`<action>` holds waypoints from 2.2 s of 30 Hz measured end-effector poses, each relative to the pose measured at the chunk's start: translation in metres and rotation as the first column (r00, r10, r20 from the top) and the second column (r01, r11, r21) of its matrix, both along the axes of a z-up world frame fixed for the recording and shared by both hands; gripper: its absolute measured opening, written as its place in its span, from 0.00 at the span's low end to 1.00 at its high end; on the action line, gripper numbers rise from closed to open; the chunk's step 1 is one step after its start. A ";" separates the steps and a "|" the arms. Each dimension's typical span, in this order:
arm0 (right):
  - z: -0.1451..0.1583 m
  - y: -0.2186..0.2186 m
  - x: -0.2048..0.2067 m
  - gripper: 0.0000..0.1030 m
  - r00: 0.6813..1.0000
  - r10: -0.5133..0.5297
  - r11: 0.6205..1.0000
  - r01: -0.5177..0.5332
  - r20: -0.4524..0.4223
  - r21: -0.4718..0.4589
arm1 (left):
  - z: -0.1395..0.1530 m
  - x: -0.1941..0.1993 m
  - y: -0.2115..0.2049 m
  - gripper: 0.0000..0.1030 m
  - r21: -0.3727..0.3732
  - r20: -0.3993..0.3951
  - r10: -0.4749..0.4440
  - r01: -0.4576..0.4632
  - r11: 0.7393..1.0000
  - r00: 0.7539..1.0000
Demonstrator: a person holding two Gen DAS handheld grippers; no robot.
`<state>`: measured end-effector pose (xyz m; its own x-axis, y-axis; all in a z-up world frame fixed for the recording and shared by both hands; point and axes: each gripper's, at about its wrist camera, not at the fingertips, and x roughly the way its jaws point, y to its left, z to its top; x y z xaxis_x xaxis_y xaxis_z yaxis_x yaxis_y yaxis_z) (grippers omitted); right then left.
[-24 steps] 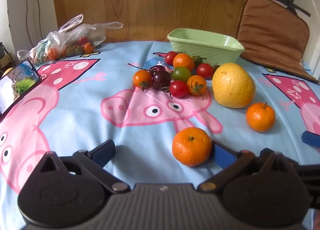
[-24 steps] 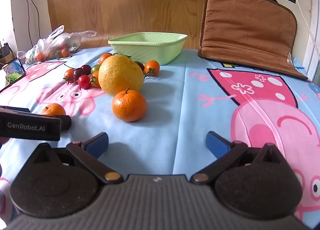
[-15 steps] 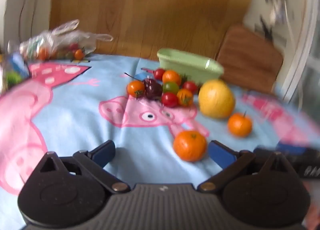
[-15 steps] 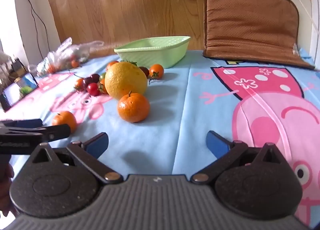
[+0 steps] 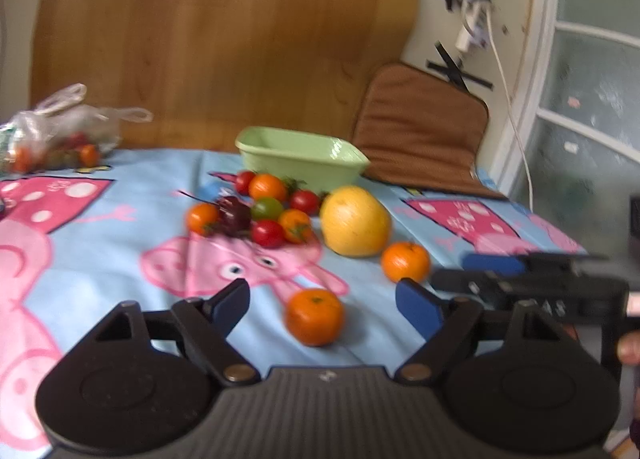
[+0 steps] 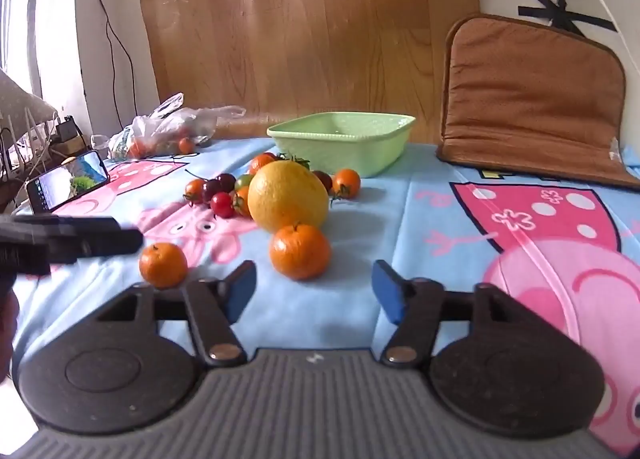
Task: Organize fruits
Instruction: 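Grasp a mandarin with the left tool while the right tool grasps another mandarin, then carry both mandarins over the green basket and open both tools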
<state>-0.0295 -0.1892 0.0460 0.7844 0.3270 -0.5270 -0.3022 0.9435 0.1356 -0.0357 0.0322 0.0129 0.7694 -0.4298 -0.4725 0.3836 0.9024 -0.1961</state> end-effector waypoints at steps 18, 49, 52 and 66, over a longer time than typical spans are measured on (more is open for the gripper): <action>-0.008 0.016 0.030 0.42 0.996 0.065 0.998 -0.066 -0.066 0.000 | -0.014 0.028 -0.017 0.36 0.084 -0.083 0.008 -0.001 0.996 0.997; 0.057 -0.009 0.132 0.42 0.989 0.056 0.998 -0.058 0.137 0.009 | 0.073 0.175 -0.037 0.37 0.014 0.071 -0.024 0.023 1.000 0.997; 0.033 -0.001 0.179 0.42 0.996 0.060 0.998 -0.060 0.069 0.002 | 0.057 0.217 -0.043 0.37 0.031 0.006 0.014 -0.014 0.999 1.000; 0.003 0.002 0.203 0.44 0.996 0.060 0.995 -0.053 0.073 -0.089 | 0.039 0.255 -0.038 0.47 0.093 0.005 0.075 -0.075 0.993 0.997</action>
<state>0.1731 -0.1873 0.0494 0.8047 0.3274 -0.4952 -0.3617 0.9319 0.0284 0.2197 -0.0057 0.0519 0.7986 -0.3254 -0.5063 0.3148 0.9428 -0.1095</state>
